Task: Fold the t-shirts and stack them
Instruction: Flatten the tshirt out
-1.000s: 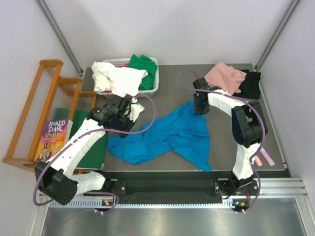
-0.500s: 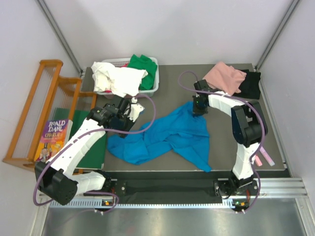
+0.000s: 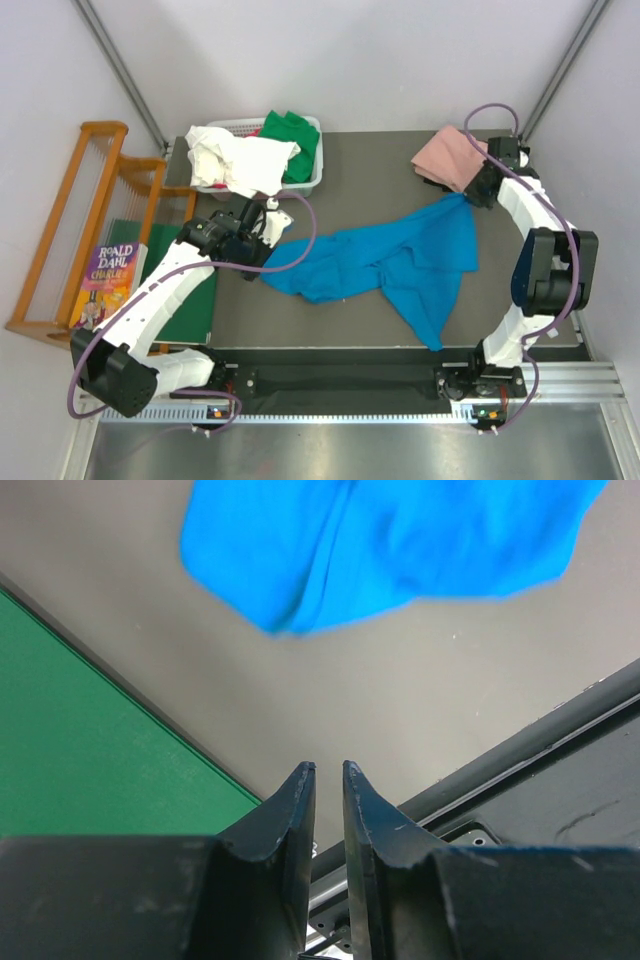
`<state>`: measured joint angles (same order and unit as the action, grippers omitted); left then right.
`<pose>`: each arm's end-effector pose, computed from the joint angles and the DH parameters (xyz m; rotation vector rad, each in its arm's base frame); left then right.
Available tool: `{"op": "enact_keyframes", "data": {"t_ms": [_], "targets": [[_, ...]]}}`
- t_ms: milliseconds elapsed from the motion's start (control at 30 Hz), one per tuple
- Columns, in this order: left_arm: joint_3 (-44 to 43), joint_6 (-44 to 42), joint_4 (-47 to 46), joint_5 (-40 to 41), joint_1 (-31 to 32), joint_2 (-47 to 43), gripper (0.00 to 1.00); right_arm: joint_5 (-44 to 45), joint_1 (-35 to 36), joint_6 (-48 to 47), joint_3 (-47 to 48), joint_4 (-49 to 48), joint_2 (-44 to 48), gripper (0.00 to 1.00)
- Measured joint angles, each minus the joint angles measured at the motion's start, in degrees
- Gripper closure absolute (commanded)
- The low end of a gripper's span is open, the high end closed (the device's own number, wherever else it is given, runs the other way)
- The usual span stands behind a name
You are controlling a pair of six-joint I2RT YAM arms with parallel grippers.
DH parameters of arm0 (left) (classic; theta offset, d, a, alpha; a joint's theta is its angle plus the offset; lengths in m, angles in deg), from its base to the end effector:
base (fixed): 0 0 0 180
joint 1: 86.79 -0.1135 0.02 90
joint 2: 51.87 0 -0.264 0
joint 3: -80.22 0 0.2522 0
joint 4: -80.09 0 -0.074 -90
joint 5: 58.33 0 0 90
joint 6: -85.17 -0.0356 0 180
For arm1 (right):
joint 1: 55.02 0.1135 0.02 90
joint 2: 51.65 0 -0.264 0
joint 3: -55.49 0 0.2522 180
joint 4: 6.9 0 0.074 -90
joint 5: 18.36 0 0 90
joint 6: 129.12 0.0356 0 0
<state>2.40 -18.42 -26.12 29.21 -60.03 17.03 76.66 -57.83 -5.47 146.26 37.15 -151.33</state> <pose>0.1963 -0.1007 0.2997 0.9461 2.5373 -0.1270 0.3789 -0.0217 0.2473 0.8148 2.3570 0.1167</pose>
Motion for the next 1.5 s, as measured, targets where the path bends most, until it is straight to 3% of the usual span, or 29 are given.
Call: {"op": "enact_keyframes", "data": {"t_ms": [267,500,1033,1167,1300,1433,1500], "targets": [[0.0,0.46,-2.14,-0.87,0.09,3.02,0.68,-1.75,1.81,-0.04,-2.23,-1.18,0.07,1.0],[-2.58,3.21,-5.62,-0.55,3.04,19.41,0.65,-2.4,7.21,-0.07,-5.44,-1.18,0.09,1.0],[-24.06,6.23,-10.97,3.15,7.76,42.49,0.6,-2.69,9.7,-1.27,-5.44,-1.18,2.43,1.0],[-24.39,6.51,-11.17,1.9,8.46,44.57,0.54,-2.71,9.7,-1.68,-5.44,-1.11,2.43,1.0],[-23.56,6.6,-11.02,0.5,9.46,44.96,0.36,-2.71,9.7,-2.01,-5.38,-1.11,2.43,1.0],[-22.88,7.06,-10.56,-1.53,10.14,45.0,0.32,-2.75,9.7,-2.1,-5.35,-1.14,2.43,1.0],[-22.49,7.08,-10.43,-2.78,10.34,44.98,0.37,-2.75,9.7,-2.1,-5.35,-1.14,2.43,1.0]]}}
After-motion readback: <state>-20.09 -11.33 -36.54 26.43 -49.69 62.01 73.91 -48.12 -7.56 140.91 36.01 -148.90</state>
